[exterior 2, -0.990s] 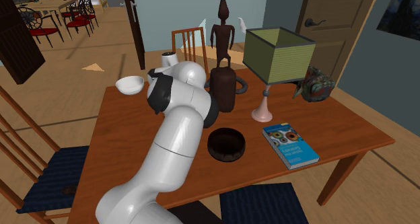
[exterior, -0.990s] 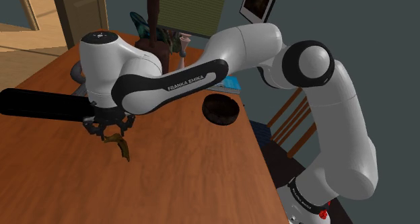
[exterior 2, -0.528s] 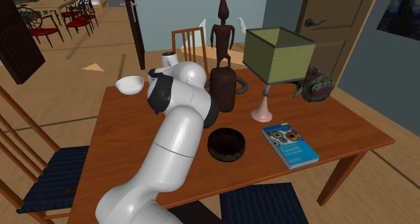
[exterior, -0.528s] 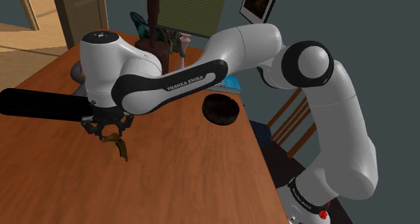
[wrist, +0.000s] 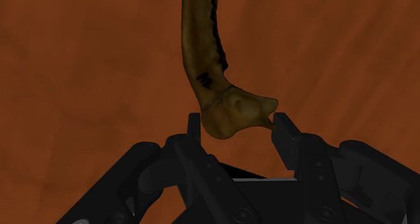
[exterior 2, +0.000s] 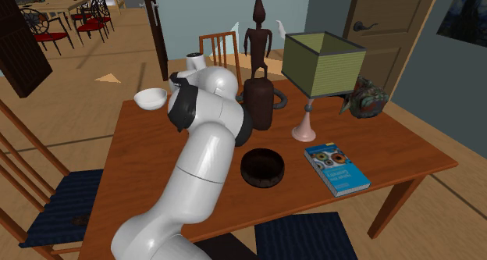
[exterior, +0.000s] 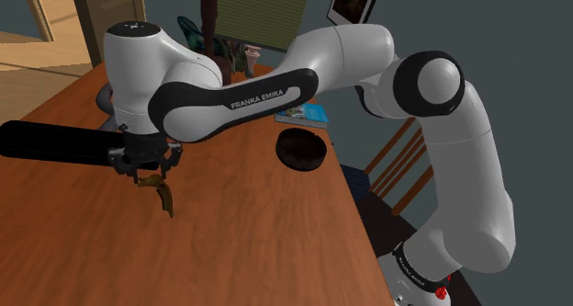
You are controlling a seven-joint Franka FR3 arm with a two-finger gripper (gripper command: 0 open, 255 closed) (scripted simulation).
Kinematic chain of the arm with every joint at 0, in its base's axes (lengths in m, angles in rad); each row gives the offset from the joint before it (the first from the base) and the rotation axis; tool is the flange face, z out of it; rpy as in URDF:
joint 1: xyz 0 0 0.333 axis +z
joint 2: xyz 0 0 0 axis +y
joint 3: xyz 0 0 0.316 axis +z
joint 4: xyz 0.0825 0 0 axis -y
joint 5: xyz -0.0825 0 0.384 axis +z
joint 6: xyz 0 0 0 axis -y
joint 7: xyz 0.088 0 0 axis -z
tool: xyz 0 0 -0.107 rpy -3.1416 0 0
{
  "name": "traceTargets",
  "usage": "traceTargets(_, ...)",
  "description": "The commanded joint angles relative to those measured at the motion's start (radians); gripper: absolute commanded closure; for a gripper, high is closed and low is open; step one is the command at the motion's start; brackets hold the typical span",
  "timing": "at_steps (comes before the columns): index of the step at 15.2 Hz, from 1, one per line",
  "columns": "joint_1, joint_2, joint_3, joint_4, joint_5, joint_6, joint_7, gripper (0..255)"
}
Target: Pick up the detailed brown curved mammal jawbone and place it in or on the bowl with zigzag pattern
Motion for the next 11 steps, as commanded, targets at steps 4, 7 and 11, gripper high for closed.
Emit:
traceTargets(4,0.001,-0.023,0.015,0.032,0.02,-0.049,-0.013,255)
traceTargets(7,0.002,-0.036,0.024,0.053,0.031,-0.079,-0.021,255)
traceTargets(11,0.006,-0.051,0.033,0.085,0.044,-0.12,-0.033,255)
